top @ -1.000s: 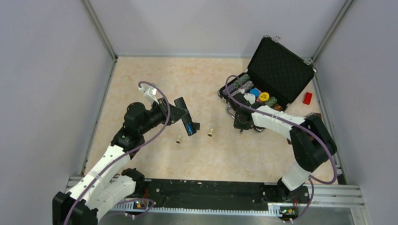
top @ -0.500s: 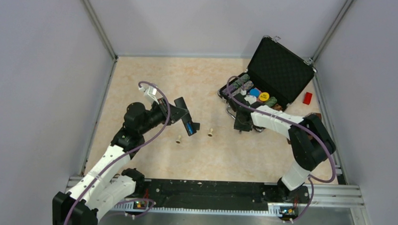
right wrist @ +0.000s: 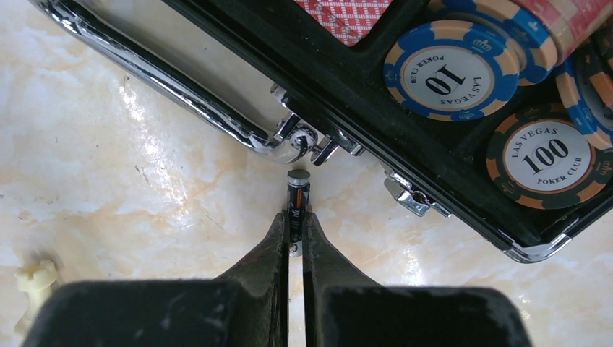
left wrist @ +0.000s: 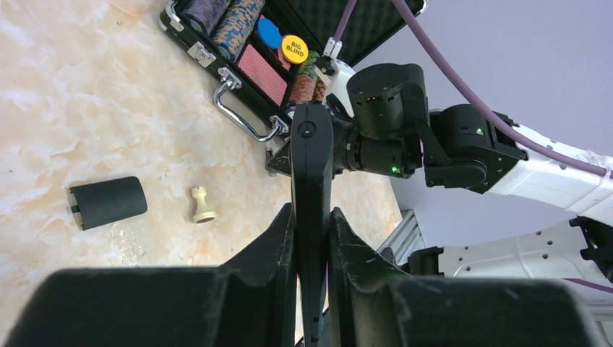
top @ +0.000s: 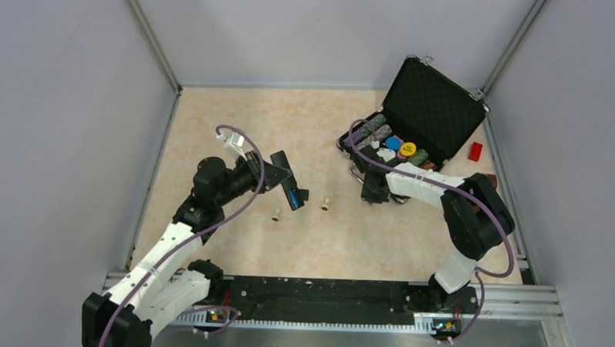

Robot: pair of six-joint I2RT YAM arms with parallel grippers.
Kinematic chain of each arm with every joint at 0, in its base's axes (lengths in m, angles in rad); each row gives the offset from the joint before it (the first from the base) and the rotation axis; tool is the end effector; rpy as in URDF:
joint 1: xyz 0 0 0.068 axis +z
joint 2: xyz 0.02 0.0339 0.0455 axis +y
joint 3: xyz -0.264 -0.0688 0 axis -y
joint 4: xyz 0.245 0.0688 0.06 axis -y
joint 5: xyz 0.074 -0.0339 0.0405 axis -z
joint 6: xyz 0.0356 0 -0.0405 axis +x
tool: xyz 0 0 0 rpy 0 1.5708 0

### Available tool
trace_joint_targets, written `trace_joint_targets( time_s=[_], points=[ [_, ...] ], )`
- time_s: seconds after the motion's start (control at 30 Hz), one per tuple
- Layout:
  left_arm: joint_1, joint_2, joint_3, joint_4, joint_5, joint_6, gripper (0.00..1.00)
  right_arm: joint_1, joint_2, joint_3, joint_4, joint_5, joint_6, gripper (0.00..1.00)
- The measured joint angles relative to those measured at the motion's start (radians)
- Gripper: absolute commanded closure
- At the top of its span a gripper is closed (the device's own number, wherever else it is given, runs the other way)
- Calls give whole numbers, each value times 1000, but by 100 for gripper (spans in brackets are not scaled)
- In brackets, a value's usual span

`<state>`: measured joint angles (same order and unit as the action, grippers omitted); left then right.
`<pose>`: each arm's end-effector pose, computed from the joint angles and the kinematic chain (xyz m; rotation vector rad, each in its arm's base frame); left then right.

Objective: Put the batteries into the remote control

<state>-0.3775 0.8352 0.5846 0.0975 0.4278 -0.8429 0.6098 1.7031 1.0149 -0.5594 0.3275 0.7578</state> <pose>0.1807 -0.0875 0.2904 -0.0914 1.8814 -1.2396 0.2659 0.1718 0.1638 0.2708 2.6738 -0.0674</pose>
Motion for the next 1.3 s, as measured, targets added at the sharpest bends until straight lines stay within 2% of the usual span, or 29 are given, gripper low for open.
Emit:
trace_joint_targets(
  time_s=[0.23,0.37,0.5,0.67,0.83,1.03,1.3],
  points=[
    [0,68,0,39,51,-31,100,-6,-68,1,-8,-113,-105,100],
    [2,217,14,113,165,-95,100,-8,-182,46,-72,-219,-154,100],
    [-3,421,19,295,327,-229,100,-16,-278,107,-101,-362,-156,100],
    [-19,600,20,529,415,-394,100,-18,-359,121,-138,-518,-144,100],
    [-53,745,50,724,433,-507,100,-18,-373,158,-178,-644,-133,100],
    [-88,907,100,925,424,-620,100,-16,-373,212,-214,-713,-129,100],
    [-102,962,104,1015,399,-674,100,-4,-365,212,-260,-743,-127,100]
  ],
)
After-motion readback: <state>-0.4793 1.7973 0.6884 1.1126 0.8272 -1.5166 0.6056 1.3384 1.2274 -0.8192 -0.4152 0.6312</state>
